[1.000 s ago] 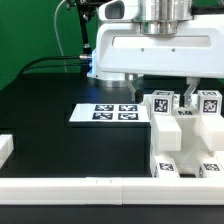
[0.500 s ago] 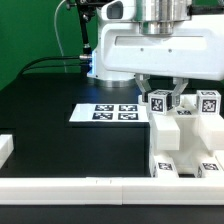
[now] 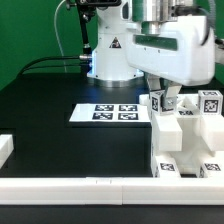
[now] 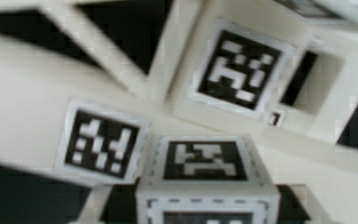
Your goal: Assemble chair
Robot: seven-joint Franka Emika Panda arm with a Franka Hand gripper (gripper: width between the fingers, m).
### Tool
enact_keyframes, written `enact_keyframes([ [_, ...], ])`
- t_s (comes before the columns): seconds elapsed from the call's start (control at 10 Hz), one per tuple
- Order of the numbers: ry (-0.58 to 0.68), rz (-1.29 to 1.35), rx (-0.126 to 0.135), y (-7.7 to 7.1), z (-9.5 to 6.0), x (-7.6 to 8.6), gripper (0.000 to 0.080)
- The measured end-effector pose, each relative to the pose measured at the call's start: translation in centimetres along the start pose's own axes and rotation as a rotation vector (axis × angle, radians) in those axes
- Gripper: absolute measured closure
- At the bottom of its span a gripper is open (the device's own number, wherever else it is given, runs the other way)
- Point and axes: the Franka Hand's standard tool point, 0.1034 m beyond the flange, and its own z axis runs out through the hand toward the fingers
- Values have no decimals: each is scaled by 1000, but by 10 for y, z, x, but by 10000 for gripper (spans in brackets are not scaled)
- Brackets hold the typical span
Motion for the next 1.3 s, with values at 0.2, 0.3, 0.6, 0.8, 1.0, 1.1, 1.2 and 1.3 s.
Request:
enact_keyframes([
  [0.2, -18, 278, 4, 0, 0, -2, 518],
  [0.3, -21, 423, 6, -1, 0, -3, 518],
  [0.6, -24, 577, 5, 0, 1, -3, 518],
  [0.8, -23, 474, -4, 1, 1, -3, 509],
  [1.0, -35, 141, -30, 0, -2, -3, 193],
  [1.1, -37, -66, -24, 0, -2, -3, 163],
  [1.2, -39, -163, -25, 0, -2, -3, 163],
  [1.3, -40, -267, -22, 0, -2, -3, 152],
])
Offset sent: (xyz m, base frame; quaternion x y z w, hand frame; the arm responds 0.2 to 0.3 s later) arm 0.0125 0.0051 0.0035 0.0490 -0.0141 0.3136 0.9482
